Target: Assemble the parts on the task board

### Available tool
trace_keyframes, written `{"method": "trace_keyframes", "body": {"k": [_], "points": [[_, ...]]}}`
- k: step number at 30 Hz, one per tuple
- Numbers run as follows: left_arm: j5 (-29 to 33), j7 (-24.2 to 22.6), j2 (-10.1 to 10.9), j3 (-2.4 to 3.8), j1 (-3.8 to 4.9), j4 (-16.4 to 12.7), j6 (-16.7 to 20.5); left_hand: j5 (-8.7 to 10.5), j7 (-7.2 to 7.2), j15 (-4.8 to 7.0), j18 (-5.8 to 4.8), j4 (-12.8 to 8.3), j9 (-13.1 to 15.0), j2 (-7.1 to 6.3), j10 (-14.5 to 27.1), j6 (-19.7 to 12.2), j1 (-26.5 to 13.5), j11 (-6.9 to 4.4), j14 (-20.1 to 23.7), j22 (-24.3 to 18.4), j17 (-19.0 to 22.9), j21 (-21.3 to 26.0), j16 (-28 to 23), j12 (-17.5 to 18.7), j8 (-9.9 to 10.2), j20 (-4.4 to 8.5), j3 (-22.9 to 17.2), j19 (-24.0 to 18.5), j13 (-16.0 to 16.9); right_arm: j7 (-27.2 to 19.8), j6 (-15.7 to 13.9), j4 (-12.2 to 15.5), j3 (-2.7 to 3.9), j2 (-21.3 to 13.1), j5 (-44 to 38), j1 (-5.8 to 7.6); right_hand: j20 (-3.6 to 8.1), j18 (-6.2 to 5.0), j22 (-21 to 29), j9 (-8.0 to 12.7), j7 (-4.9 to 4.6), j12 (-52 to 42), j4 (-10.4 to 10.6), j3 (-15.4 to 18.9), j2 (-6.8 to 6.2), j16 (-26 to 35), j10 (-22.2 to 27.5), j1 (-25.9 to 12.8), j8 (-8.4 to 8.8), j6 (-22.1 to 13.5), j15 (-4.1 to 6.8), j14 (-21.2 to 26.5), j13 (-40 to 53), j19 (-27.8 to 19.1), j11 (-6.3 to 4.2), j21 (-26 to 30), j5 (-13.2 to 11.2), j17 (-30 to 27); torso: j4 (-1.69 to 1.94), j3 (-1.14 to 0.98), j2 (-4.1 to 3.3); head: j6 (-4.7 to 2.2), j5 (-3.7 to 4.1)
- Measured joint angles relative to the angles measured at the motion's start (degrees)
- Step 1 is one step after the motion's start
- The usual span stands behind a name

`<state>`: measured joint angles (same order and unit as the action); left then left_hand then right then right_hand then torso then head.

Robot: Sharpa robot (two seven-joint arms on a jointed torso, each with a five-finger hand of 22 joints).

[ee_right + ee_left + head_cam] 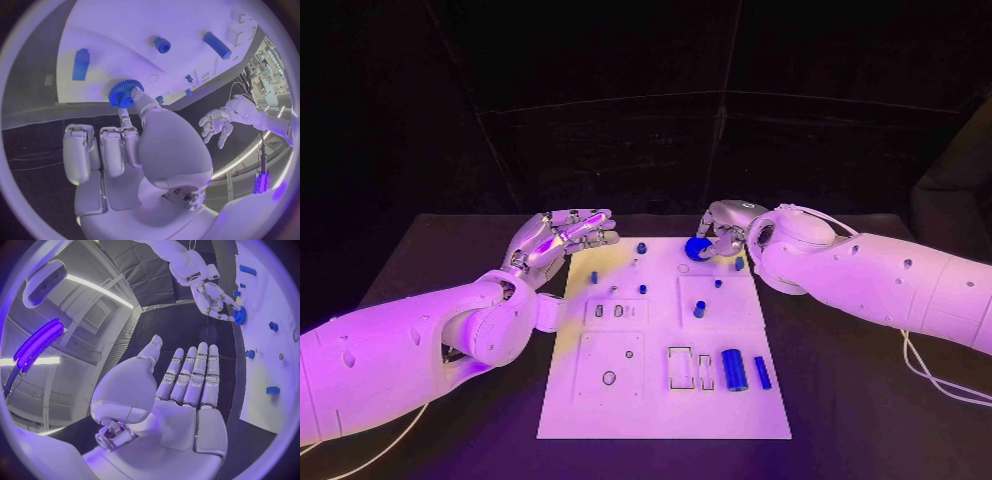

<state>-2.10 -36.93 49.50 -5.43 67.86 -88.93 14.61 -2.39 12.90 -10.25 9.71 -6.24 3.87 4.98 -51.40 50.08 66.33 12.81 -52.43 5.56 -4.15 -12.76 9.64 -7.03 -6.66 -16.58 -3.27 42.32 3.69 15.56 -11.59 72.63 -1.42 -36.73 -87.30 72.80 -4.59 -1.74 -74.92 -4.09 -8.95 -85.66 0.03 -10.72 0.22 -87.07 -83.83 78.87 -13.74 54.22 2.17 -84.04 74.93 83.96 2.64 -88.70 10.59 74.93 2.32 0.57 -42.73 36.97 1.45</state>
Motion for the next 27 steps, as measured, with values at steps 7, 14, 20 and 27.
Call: {"method": "trace_keyframes", "body": {"k": [7, 14, 20, 27], "points": [[0.0, 0.11, 0.07, 0.0, 0.0, -0.02, -0.11, 0.0, 0.0, 0.0, 0.0, -0.16, 0.0, 0.0, 0.0, 0.0, 0.0, 0.0, 0.0, 0.0, 0.0, 0.0, 0.0, 0.0, 0.0, 0.0, 0.16, 0.0, 0.0, 0.36, -2.09, 4.5, 0.0, 0.26, -2.16, 0.0, 0.0, 0.0, 0.0, 0.05, 0.0, 0.0, 0.0, 0.0, -0.09, 0.0, 0.0, -1.44, 0.89, 0.0, 0.0, 0.0, 0.0, 0.0, 0.0, 0.0, 1.43, 0.0, 0.01, 0.02, 0.0, -0.07, -0.35], [0.0, 0.22, 0.07, 0.0, 0.0, -0.03, -0.16, 0.0, 0.0, 0.0, 0.0, -0.16, 0.0, 0.0, 0.0, 0.0, 0.0, 0.0, 0.0, 0.01, -0.01, 0.0, 0.0, 0.0, 0.0, 0.0, 0.16, 0.0, 0.0, 1.59, -4.18, 5.93, 0.03, 3.24, -5.55, -0.01, 0.0, -0.01, 0.0, 0.38, 0.01, 0.0, 0.7, -0.72, -0.48, 0.0, 0.0, -1.87, 1.18, 0.01, 0.0, 0.0, 0.0, 0.0, 0.0, -0.07, 1.44, 0.0, 0.19, 0.09, -0.01, -0.1, -0.49], [0.0, 0.26, 0.01, 0.0, 0.0, 0.04, -0.17, 0.0, 0.0, 0.0, 0.0, -0.16, 0.0, 0.0, 0.0, 0.0, 0.0, 0.0, 0.0, 0.01, -0.01, 0.0, 0.0, 0.0, 0.0, 0.0, 0.16, 0.0, 0.0, 2.39, -4.96, 4.14, 0.03, 6.95, -7.43, -0.08, 0.0, -0.01, 0.01, 0.38, 0.01, 0.0, 0.8, -0.81, -0.55, 0.0, 0.0, -1.94, 1.56, 0.01, -0.01, 0.0, 0.0, 0.0, 0.01, -0.23, 1.43, -0.01, 0.17, 0.08, -0.06, 0.07, -0.74], [0.0, 0.28, -0.15, 0.0, 0.0, 0.11, -0.18, 0.0, -0.01, 0.0, 0.0, -0.16, 0.0, 0.0, -0.22, 0.0, 0.0, -0.22, 0.0, -0.06, -0.01, 0.0, 0.01, -0.01, 0.21, 0.0, 0.16, 0.0, 0.0, 2.69, -4.72, 1.41, 0.01, 10.21, -8.48, -0.75, -0.01, -0.01, 0.01, 0.38, 0.01, 0.01, 0.7, -1.01, -0.64, 0.0, 0.0, -2.01, 1.79, 0.03, -0.01, 0.0, -0.01, 0.0, 0.01, -0.22, 1.42, -0.01, 0.11, 0.02, -0.08, 0.3, -0.82]]}}
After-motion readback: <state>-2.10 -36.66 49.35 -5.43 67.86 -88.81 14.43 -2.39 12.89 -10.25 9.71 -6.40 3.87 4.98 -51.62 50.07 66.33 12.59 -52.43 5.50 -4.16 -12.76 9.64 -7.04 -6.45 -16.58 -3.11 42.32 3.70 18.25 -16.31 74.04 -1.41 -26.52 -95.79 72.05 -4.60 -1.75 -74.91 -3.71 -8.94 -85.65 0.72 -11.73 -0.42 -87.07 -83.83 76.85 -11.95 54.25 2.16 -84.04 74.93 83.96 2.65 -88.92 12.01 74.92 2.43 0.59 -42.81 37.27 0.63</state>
